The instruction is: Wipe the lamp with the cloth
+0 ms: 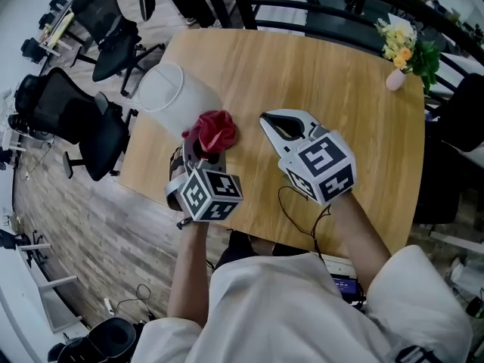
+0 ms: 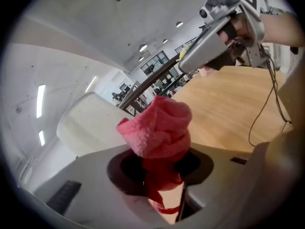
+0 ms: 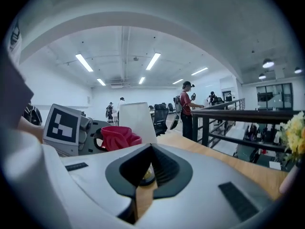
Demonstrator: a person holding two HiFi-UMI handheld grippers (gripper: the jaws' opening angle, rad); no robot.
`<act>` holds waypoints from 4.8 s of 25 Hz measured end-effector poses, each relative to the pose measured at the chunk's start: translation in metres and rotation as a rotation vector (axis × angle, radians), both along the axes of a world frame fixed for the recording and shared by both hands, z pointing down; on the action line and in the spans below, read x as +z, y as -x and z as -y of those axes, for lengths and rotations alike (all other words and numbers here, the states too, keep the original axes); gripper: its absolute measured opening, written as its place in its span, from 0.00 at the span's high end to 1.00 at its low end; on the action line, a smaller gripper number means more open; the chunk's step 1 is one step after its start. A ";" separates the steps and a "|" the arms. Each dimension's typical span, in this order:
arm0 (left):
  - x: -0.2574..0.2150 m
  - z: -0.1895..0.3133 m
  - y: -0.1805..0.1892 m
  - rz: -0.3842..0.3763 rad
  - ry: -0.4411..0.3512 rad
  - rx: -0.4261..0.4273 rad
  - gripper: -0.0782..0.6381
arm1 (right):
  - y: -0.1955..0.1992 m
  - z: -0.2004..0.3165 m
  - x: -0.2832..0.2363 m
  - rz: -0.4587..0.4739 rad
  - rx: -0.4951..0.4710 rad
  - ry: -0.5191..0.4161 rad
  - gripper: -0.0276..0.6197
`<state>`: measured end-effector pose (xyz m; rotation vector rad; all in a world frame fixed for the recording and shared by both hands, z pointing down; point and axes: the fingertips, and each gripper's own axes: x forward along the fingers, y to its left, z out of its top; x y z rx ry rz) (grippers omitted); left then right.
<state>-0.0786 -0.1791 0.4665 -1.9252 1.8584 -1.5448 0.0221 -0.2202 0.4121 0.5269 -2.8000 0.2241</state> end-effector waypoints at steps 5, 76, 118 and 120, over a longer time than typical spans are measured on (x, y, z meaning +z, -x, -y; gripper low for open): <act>-0.005 -0.015 -0.001 -0.163 -0.070 -0.016 0.64 | 0.016 0.010 -0.018 -0.052 -0.051 -0.155 0.92; -0.091 -0.081 0.235 -0.732 -0.438 0.150 0.64 | 0.251 -0.085 -0.062 -0.836 -0.344 0.157 0.91; -0.120 -0.088 0.101 -0.458 -0.545 0.056 0.64 | 0.092 -0.089 -0.092 -0.224 -0.176 -0.154 0.94; -0.112 -0.088 0.098 -0.440 -0.529 0.043 0.64 | 0.085 -0.086 -0.085 -0.192 -0.125 -0.141 0.96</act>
